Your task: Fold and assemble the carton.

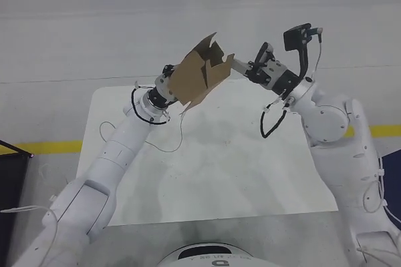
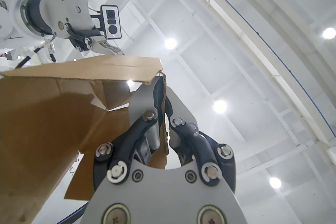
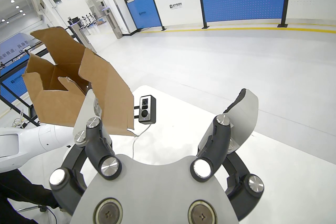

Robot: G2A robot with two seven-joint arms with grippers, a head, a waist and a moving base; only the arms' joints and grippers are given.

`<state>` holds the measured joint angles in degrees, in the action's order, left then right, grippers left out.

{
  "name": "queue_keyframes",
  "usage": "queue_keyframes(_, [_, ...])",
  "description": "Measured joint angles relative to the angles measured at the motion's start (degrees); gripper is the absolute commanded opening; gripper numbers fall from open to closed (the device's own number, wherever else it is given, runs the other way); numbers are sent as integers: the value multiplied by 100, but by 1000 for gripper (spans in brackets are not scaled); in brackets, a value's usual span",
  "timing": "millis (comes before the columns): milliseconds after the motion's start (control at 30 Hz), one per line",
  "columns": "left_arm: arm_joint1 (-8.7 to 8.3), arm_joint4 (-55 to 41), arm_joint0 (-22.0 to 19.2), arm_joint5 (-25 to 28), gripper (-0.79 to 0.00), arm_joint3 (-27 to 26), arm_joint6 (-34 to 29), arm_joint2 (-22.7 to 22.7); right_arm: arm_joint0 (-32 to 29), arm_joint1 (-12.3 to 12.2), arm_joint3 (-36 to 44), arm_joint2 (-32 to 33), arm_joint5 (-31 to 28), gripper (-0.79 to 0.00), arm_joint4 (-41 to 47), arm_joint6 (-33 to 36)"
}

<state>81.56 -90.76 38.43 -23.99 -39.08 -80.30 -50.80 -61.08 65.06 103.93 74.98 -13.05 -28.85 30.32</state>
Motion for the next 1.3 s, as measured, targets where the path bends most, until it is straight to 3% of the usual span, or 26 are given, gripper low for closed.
queue_keyframes(467, [-14, 53, 7, 12, -785, 41, -12, -45, 303, 57, 262, -524, 257, 0, -539, 240])
queue_keyframes(867, [-16, -3, 23, -19, -785, 17, 20, -61, 79, 28, 451, -254, 249, 0, -521, 135])
queue_keyframes(1300, [-8, 0, 51, -34, -785, -56, 35, -8, 511, 67, 216, -567, 304, 0, -809, 489])
